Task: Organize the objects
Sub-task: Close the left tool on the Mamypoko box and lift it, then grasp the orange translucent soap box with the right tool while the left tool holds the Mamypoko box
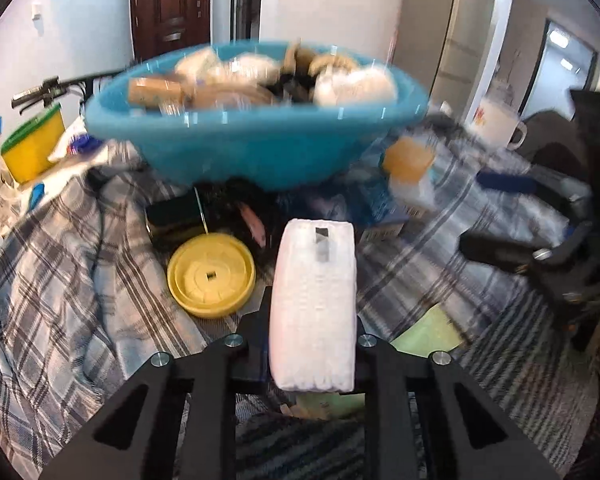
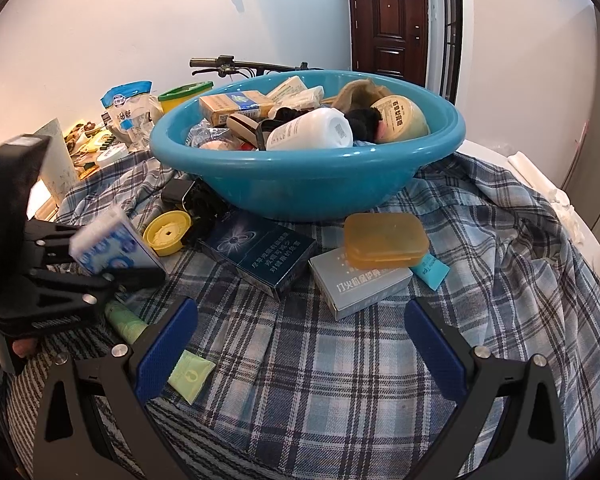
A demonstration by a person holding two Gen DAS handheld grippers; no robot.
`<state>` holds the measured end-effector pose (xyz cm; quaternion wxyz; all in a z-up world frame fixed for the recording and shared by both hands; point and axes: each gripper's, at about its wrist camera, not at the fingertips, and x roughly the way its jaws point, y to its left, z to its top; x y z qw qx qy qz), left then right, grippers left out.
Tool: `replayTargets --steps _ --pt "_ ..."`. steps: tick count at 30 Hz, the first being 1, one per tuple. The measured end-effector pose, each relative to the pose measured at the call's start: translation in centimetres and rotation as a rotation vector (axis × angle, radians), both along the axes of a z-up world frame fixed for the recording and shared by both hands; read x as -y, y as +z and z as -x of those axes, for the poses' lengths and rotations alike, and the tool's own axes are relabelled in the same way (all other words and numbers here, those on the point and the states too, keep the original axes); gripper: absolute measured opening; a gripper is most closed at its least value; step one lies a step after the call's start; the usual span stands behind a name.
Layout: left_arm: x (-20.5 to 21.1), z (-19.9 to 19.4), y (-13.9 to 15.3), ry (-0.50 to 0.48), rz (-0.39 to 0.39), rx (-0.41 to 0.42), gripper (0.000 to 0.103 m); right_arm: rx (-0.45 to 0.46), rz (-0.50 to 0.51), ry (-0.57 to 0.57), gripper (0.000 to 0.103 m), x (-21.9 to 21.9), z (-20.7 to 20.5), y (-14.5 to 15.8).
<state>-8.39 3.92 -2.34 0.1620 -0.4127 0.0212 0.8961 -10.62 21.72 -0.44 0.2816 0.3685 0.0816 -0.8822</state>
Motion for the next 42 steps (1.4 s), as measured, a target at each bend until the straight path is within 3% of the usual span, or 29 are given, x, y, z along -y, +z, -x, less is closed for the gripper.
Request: replayTargets --steps 5,10,13,17,20,24,29,35,42 --pt "1.2 -1.8 2.9 0.026 -0.061 -0.194 0.022 -0.035 0.022 -0.001 0.103 -0.3 -0.5 0.6" --pt "1.6 -3.6 5.1 0.088 -0.051 -0.413 0.022 -0.130 0.056 -0.005 0.103 -0.8 -1.8 2.0" --pt "2.1 -4.0 5.9 0.106 -0.049 -0.457 0.022 -0.281 0.118 0.002 0.103 -1.6 -4.0 3.8" --pt "2.7 -3.5 6.1 0.129 -0.058 -0.435 0.022 -0.471 0.173 0.047 0.103 -1.9 -7.2 5.6" --pt "2.9 -3.6 6.1 0.133 -0.070 -0.434 0.022 -0.422 0.151 0.130 0.103 -0.5 -6.9 5.2" --pt "2.3 -4.1 6.0 0.122 -0.054 -0.454 0.023 -0.347 0.048 0.100 0.103 1.1 -5.4 4.2" --pt "2.0 -4.1 5.9 0.112 -0.049 -0.458 0.022 -0.317 0.100 0.086 0.103 0.1 -4.5 4.1" --pt "2.8 -3.9 5.9 0.137 -0.079 -0.443 0.022 -0.248 0.081 0.099 0.103 0.4 -3.6 3.7" --pt "3.3 -4.0 6.0 0.156 -0.104 -0.440 0.022 -0.171 -0.153 0.032 0.103 1.5 2.3 2.5"
